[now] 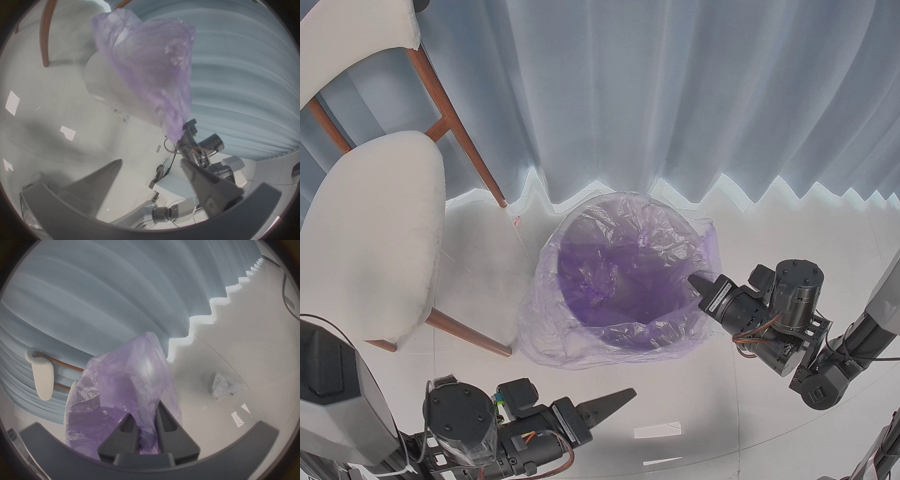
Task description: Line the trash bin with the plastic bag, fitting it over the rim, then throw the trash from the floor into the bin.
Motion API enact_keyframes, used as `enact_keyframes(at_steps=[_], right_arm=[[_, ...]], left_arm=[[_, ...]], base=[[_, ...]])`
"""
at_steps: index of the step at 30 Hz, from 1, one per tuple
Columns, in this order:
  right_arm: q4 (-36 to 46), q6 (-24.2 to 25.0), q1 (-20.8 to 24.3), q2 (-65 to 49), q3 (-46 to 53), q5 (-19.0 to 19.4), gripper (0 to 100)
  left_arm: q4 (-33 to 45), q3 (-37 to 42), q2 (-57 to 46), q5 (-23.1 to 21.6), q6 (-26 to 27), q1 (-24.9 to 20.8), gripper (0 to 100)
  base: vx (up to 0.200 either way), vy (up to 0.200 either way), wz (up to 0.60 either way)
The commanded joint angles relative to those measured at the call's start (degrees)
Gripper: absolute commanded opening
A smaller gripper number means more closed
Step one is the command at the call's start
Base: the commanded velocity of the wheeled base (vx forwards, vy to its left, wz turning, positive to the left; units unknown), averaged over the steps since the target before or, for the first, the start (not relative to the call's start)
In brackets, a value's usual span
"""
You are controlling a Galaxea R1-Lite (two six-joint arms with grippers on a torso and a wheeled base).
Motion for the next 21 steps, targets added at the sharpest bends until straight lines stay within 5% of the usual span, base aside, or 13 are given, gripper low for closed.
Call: enact_keyframes(at_steps=[1,21], right_arm=[[-0.03,-0.17,0.03,-0.12,0.14,-0.06,0],[-0.03,-0.96,0.73,-0.03,0.58,-0.06,0]], left_arm=[[-0.05,-1.56,-1.58,-0.13,-0.53,2.08,100],[0.04,-5.25,-1.05,-0.31,-1.58,5.07,100]], base=[[0.000,0.000,0.00],[0.000,0.000,0.00]])
